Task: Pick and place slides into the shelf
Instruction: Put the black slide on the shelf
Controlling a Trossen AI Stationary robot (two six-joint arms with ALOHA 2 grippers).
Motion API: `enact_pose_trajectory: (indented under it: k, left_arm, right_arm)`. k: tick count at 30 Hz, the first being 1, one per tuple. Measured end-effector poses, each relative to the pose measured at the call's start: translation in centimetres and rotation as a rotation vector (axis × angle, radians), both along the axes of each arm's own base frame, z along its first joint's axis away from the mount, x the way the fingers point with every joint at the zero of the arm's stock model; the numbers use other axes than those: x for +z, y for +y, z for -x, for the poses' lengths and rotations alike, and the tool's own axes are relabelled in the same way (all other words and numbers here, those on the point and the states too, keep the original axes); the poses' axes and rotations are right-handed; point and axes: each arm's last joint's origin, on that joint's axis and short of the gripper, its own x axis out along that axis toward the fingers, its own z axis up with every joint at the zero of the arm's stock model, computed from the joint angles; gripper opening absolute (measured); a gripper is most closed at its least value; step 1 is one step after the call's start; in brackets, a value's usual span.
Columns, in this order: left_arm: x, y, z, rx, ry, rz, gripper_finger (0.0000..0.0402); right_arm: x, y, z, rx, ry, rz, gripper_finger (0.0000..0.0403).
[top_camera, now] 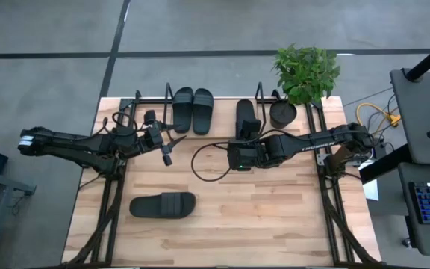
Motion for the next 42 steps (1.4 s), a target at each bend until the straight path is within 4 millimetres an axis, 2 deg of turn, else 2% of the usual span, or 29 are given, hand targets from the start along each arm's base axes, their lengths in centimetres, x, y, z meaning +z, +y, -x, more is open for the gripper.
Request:
enact_pose_trajectory:
  k: [30, 42]
  left_arm:
    - [0.1, -0.1, 0.0, -0.042, -0.008, 0.003, 0.0164]
    - [0.1, -0.2, -0.2, -0.061, -0.019, 0.004, 0.0164]
  right_arm:
    - [0.1, 0.0, 0.0, -0.002, -0.006, -0.002, 0.0196]
    - [1.2, 0.0, 0.7, -0.002, -0.044, -0.012, 0.0196]
